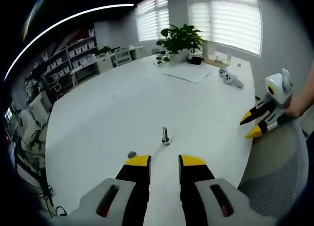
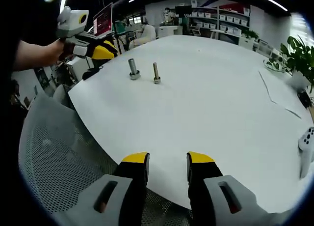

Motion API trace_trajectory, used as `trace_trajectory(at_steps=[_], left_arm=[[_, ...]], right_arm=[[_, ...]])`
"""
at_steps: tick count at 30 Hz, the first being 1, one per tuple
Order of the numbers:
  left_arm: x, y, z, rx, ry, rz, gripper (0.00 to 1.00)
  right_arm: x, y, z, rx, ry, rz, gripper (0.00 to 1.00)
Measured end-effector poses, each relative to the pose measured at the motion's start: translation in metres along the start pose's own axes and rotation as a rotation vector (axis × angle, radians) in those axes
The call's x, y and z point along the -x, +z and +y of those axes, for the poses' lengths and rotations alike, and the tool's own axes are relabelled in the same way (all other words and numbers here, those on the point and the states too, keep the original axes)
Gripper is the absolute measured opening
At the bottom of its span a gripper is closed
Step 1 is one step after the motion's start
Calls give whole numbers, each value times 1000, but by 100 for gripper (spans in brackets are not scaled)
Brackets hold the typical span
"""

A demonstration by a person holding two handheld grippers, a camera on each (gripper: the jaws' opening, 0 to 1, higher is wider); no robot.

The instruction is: Place the washer onto the threaded stud by aligning its center hole with the stud, sliding it down to the base, and recovering from edge contact or off-axis alignment until the washer reaches the visible bottom stop.

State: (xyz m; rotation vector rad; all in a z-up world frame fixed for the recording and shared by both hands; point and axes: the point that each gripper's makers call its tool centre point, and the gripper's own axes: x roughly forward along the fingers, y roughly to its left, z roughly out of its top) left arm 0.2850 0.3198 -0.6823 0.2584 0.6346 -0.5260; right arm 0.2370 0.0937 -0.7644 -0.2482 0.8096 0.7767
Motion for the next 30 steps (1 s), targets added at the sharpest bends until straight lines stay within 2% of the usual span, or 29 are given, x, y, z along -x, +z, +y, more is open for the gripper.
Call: trace_trajectory(at_steps=[6,12,14,16,19,22,25,30], left_arm=[[12,-17,-4,22,14,4,22],[26,-31,-5,98,43,-14,22],[29,-36,-5,99,57,-15,23],[33,-37,-3,75,83,-30,23],[36,-40,-6,114,74,-30,23],[39,-46,-9,106,86,-32,23],[41,-51,-10,141,93,-31,23],[45,-50,-10,153,119,-51,23]], right_arm=[[0,-1,1,2,2,6,33],[0,-2,1,1,3,10,33],[0,-2,0,0,2,10,33],[-1,-2,0,1,2,11,33],[0,-2,1,1,1,14,33],[0,-3,0,0,-1,15,33],[-1,-3,0,1,-1,17,33],[-1,-3,0,1,-1,20,33]])
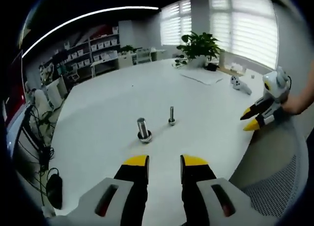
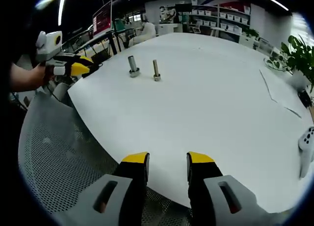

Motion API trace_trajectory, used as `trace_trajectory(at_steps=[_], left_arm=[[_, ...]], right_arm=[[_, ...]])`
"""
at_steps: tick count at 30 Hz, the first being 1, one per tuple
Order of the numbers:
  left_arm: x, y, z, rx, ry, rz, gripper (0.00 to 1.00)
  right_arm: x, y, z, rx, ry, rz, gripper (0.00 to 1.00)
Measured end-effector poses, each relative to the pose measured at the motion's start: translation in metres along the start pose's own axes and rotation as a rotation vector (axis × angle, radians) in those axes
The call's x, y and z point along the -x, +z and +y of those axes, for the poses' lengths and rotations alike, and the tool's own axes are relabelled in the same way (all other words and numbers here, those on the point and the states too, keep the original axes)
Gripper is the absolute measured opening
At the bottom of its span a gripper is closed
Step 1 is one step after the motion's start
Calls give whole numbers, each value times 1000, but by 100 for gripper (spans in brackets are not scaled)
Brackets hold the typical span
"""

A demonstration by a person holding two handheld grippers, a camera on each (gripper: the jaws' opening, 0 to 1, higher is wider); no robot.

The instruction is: Place the washer onto the threaded stud by aligning its center hole with the stud, sliding it down to the base, and recovering from edge contact or off-axis alignment until the washer reaches the visible bottom stop.

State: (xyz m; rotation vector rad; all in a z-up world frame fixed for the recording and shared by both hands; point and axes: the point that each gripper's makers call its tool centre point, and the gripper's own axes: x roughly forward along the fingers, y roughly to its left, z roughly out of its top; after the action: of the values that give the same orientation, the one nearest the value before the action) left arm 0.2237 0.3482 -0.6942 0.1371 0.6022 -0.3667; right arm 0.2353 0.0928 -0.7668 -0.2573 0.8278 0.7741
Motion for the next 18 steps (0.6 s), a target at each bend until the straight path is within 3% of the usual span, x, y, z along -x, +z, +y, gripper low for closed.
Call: trace_trajectory(at_steps=[8,18], left_arm=[[0,-17,-8,26,5,25,24],[5,-21,-8,7,19,8,23]], right_arm=[[0,1,0,-5,1,-5,33],[0,2,0,-10,2,-12,33]])
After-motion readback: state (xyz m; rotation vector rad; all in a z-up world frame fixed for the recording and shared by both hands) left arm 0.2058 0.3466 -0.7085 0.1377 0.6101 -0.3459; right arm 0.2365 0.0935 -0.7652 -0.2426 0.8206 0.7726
